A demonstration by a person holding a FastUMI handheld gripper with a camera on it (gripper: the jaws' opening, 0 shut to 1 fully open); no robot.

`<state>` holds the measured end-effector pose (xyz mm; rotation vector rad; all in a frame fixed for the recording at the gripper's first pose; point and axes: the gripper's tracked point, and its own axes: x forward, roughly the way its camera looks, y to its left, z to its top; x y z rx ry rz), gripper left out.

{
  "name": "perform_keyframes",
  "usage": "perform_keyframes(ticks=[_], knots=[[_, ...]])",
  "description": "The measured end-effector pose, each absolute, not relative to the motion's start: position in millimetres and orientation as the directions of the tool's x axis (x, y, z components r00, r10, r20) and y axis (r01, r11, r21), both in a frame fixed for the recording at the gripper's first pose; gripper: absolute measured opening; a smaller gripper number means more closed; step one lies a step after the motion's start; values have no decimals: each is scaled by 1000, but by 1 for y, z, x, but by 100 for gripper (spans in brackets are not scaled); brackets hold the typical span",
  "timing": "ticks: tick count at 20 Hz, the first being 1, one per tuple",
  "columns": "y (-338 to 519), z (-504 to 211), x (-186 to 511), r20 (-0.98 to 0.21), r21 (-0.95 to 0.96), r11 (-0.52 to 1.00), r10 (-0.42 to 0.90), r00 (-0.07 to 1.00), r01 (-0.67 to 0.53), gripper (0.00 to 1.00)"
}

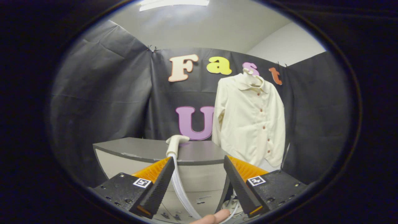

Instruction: Iron the clothes twice with a garment steamer, once on the left side and once on the right side.

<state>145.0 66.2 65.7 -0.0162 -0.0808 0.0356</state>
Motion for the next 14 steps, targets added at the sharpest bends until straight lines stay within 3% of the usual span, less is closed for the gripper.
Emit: perform_keyframes(ticks=[6,9,14], knots=[[98,124,212,107,48,996,66,992,-72,96],[102,125,250,42,73,996,42,998,-45,96],[118,86,317,-181,56,998,17,983,-7,97]])
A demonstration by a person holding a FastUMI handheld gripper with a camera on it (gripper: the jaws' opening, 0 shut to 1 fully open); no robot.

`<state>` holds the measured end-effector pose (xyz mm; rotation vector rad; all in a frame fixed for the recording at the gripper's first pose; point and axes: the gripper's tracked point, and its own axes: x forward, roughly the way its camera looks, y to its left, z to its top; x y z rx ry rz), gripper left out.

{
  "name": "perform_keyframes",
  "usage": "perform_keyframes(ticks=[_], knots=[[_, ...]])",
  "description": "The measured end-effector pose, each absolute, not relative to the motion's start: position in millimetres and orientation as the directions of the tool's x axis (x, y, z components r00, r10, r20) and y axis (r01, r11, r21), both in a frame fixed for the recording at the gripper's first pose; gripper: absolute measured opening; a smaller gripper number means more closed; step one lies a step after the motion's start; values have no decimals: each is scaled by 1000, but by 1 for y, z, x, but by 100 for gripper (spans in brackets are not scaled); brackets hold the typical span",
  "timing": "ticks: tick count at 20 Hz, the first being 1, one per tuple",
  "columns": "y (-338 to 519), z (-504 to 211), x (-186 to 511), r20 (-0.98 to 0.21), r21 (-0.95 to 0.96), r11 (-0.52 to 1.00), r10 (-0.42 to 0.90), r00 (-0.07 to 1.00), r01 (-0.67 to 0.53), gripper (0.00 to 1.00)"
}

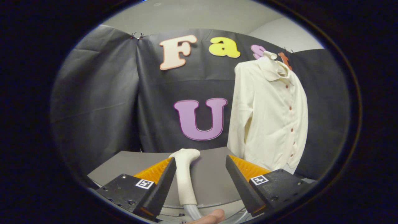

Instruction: Iron the clothes twice with a garment steamer, once on the left side and once on the right side.

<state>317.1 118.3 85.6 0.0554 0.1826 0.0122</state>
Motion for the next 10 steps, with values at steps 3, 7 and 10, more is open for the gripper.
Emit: perform_keyframes(ticks=[3,7,10], knots=[[142,71,354,-236,62,997,54,970,-41,97],[159,11,381,-462,-25,999,19,886,-34,98],[150,-3,389,-546,-102,994,-80,834,29,95]])
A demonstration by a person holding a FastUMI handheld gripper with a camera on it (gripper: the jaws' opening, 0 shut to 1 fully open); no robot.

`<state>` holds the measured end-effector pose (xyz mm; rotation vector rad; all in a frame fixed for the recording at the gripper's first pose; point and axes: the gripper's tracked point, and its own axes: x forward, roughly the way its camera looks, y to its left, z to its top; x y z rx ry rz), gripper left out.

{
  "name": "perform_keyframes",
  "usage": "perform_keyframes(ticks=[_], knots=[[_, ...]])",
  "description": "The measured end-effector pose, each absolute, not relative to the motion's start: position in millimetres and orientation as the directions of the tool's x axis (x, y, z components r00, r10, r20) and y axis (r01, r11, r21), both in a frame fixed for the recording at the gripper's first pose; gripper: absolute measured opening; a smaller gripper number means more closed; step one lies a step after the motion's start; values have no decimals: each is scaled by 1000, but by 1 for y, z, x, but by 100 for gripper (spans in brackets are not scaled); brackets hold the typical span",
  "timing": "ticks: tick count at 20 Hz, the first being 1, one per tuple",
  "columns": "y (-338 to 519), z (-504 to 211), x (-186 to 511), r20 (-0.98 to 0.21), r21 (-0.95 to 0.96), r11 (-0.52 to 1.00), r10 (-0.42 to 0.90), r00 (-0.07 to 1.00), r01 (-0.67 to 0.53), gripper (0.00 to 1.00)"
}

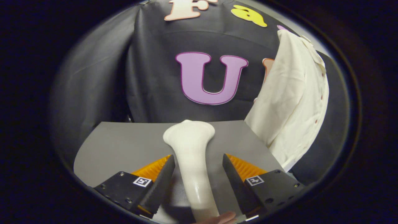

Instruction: Iron the clothes twice with a garment steamer, once on the left side and once on the right side.

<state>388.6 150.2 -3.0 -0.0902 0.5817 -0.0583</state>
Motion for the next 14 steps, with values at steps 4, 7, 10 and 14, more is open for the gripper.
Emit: perform_keyframes(ticks=[4,7,10,14], knots=[[174,-23,399,-574,-29,999,-6,819,-13,85],[169,-21,402,-548,1,1000,2,837,-2,79],[170,-14,398,-508,-13,1000,-9,861,3,60],[170,16,395,-377,-8,1000,11,926,-16,55]])
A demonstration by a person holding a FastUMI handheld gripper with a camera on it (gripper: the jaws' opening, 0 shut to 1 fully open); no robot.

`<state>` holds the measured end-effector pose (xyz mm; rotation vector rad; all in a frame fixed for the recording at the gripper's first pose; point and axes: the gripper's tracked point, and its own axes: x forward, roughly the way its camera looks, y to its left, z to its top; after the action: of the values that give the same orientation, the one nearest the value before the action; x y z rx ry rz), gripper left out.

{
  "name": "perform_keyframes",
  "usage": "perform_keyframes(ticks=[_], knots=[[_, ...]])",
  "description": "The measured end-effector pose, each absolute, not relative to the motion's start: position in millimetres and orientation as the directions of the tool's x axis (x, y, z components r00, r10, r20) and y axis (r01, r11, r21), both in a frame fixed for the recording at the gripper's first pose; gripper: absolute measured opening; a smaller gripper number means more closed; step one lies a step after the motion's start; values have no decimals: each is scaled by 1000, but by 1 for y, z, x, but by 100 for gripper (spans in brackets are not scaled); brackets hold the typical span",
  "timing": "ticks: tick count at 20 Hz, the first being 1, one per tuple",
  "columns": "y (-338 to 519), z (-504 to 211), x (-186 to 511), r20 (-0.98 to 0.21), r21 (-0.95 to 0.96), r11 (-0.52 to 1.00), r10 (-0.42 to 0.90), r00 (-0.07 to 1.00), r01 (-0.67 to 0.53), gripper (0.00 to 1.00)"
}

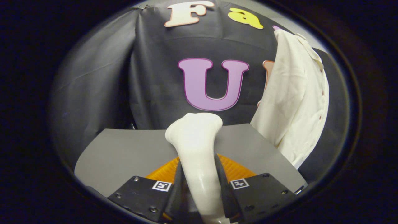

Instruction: Iron the clothes twice with a garment steamer, once on the left side and once on the right side.

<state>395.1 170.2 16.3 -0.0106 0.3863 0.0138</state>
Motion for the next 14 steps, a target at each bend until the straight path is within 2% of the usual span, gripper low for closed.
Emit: perform_keyframes(ticks=[1,3,4,7,9,14], knots=[[172,30,388,-343,-6,1000,21,939,-25,53],[154,57,367,-278,-88,996,-22,960,-3,44],[145,69,360,-240,-58,998,-27,970,14,39],[134,98,345,-117,66,998,-6,993,14,37],[129,115,334,-66,83,996,15,998,-10,36],[99,169,293,66,79,996,-43,997,38,36]])
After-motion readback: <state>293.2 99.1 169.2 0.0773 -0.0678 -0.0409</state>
